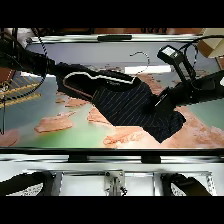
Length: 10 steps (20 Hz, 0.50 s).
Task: Fold the shirts.
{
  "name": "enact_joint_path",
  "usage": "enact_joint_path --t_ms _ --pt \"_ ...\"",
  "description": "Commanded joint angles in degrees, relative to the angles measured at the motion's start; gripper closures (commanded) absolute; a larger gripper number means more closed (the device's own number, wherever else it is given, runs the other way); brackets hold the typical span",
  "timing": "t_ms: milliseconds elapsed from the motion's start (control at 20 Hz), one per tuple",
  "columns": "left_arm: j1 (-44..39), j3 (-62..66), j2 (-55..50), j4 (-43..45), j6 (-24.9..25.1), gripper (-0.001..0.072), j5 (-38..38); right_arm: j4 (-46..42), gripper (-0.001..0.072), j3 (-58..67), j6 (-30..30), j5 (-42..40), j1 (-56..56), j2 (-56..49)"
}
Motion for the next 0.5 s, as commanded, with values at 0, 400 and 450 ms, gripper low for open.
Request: enact_joint_path --t_ms 0,400,450 --pt "-0.31 0.0 0.09 0.72 0.87 0.0652 -1.81 -4.94 0.0618 0.0 -0.76 0.66 0.0 -0.04" --pt "-8.13 0.0 0.07 0.7 -1.57 0.0652 -0.11 -7.74 0.0618 0.0 -0.24 -0.96 0.07 -0.11" --pt "-9.4 0.02 0.07 0.68 -3.41 0.0652 1.77 -7.67 0.0618 0.0 0.39 -1.7 0.07 -0.11"
